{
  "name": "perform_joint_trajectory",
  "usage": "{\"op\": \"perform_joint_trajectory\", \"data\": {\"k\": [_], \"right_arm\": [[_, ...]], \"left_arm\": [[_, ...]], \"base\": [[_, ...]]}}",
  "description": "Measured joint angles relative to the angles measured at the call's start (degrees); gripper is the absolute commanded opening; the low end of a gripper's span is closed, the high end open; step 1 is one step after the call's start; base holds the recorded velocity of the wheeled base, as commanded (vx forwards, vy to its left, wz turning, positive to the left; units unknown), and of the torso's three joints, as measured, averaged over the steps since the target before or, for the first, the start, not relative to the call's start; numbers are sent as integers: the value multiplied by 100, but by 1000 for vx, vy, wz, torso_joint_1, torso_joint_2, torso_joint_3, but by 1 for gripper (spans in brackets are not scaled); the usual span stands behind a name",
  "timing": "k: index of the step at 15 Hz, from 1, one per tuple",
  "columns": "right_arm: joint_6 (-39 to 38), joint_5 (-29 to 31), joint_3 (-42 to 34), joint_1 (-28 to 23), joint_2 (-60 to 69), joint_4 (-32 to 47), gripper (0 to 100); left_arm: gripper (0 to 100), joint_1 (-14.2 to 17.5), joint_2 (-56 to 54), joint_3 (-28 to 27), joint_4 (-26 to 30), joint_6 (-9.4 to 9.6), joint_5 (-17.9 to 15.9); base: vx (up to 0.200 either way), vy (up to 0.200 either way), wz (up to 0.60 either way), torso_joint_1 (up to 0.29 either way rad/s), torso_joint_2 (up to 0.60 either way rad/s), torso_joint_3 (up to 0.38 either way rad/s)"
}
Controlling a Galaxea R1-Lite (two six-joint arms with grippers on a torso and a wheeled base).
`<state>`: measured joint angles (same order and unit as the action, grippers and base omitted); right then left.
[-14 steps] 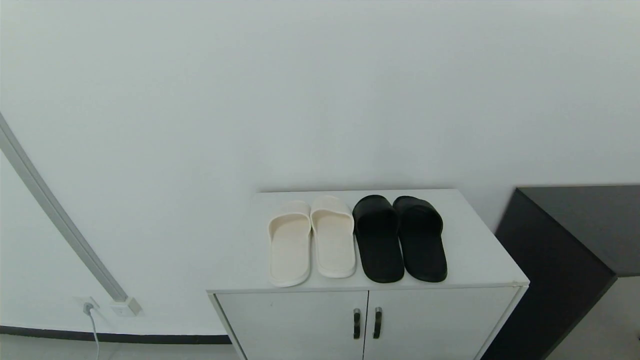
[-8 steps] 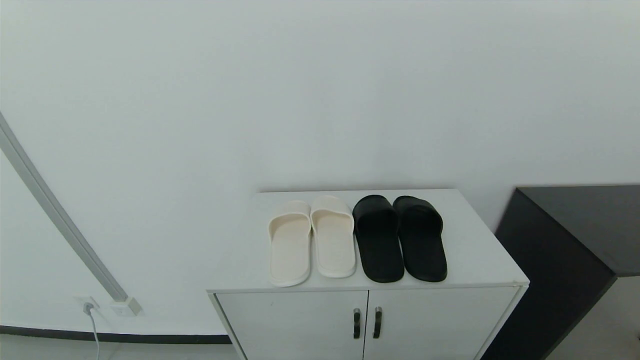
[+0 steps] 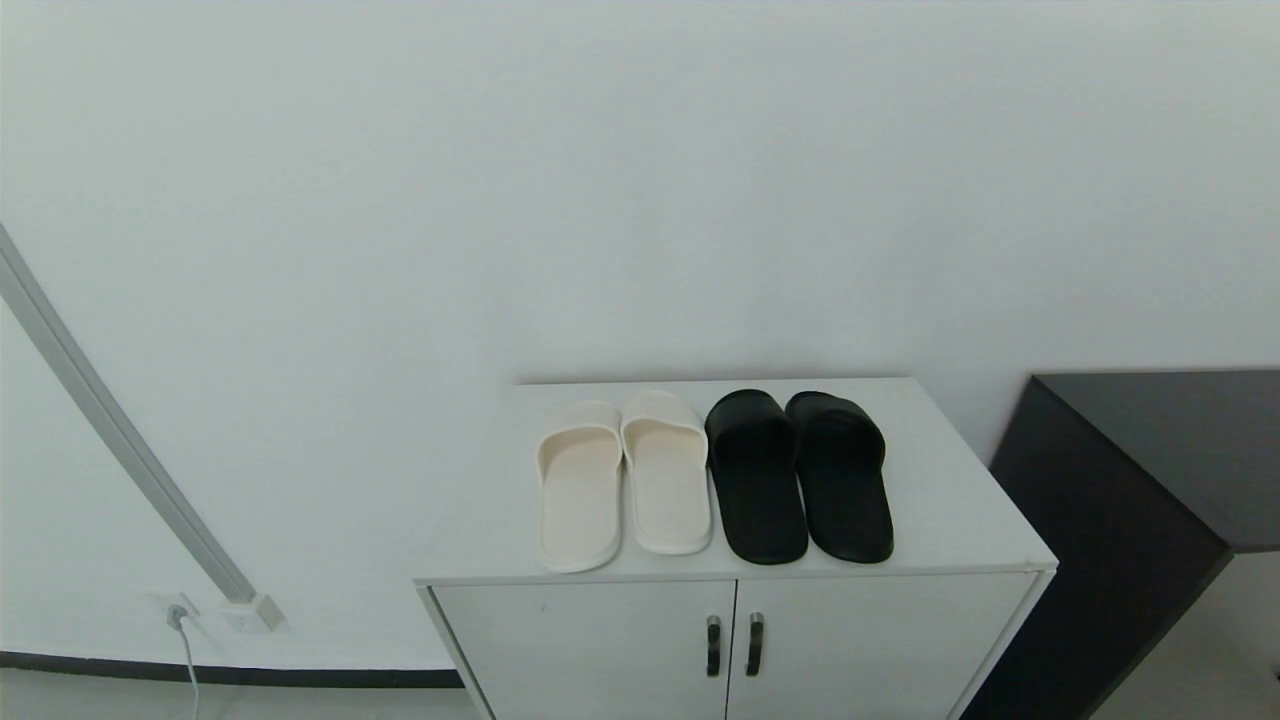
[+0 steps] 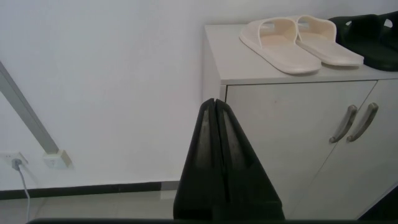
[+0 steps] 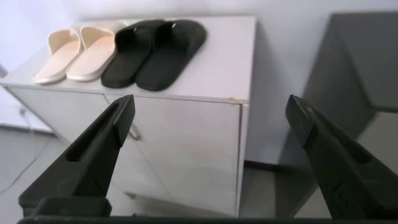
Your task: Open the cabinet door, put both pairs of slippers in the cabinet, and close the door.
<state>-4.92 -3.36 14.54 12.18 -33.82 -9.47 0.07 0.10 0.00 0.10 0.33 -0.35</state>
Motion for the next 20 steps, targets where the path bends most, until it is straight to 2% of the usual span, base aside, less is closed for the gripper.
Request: {"op": "perform_joint_trajectory", "data": {"k": [2,4,6,8,10,14,17,20], "right_arm": [[-150,407,107,706,-1154,-814,100],[-577,1201,397,1762,-2180,-1352,100],[-957,1972,880,2625,-3134,-1620,100],[-1248,2506,1488,3154,-4041,-1751,100],[-1374,3046,2049,3418,-4859,-1853,100],[-1401,3805,2809,3584,-6232,-2588,100],[-1381,4140,3241,3558,-7027,-2879,100],[-1314,4212,3573,3412,-7512,-2915,100]], "left_arm": [[0,0,0,0,0,0,2],[0,0,0,0,0,2,2],[0,-2,0,0,0,0,0],[0,-2,0,0,6,0,2],[0,6,0,0,-2,2,0],[0,0,0,0,-2,0,0],[0,0,0,-7,0,0,2],[0,0,0,-7,0,0,0]], "base": [[0,0,0,0,0,0],[0,0,0,0,0,0],[0,0,0,0,0,0],[0,0,0,0,0,0],[0,0,0,0,0,0],[0,0,0,0,0,0],[0,0,0,0,0,0],[0,0,0,0,0,0]]}}
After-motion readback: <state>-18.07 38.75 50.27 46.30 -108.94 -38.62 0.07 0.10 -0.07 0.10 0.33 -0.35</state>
